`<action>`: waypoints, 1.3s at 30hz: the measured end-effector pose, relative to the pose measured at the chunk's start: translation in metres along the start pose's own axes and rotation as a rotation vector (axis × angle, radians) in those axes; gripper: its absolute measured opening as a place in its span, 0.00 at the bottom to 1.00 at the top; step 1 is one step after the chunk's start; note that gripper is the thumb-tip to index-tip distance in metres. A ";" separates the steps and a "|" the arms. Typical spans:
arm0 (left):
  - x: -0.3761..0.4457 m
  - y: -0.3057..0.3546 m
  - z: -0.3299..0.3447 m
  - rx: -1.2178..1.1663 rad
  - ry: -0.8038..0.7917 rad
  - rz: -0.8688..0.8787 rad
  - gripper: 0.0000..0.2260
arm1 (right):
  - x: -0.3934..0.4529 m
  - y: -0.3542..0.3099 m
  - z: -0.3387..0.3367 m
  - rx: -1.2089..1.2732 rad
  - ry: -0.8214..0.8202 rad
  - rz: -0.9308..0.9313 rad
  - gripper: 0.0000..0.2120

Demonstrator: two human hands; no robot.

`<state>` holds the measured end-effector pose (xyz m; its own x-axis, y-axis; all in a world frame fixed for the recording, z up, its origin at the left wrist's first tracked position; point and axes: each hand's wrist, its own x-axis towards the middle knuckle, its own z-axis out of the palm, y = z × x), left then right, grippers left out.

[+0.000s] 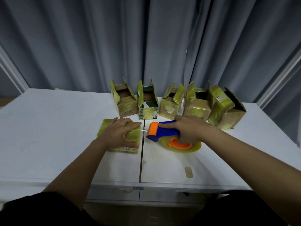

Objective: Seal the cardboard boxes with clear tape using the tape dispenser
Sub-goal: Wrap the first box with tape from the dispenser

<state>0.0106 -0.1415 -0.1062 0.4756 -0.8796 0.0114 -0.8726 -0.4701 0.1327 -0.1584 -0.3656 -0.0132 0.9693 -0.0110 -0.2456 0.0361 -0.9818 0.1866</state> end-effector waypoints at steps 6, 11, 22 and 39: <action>-0.003 -0.001 0.008 0.042 0.110 0.055 0.43 | 0.029 -0.036 -0.028 -0.267 -0.129 -0.067 0.31; -0.001 -0.003 0.009 0.053 0.120 0.063 0.42 | 0.045 -0.047 -0.025 -0.306 -0.169 -0.045 0.27; -0.002 -0.002 0.011 0.071 0.136 0.070 0.41 | 0.066 -0.081 -0.005 -0.514 -0.284 -0.035 0.20; 0.001 0.003 0.013 0.109 0.227 0.023 0.40 | 0.022 -0.020 0.054 -0.263 0.259 0.179 0.35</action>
<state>0.0070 -0.1449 -0.1190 0.4572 -0.8572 0.2371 -0.8847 -0.4656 0.0226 -0.1507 -0.3564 -0.0736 0.9939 -0.0965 0.0539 -0.1104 -0.8863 0.4497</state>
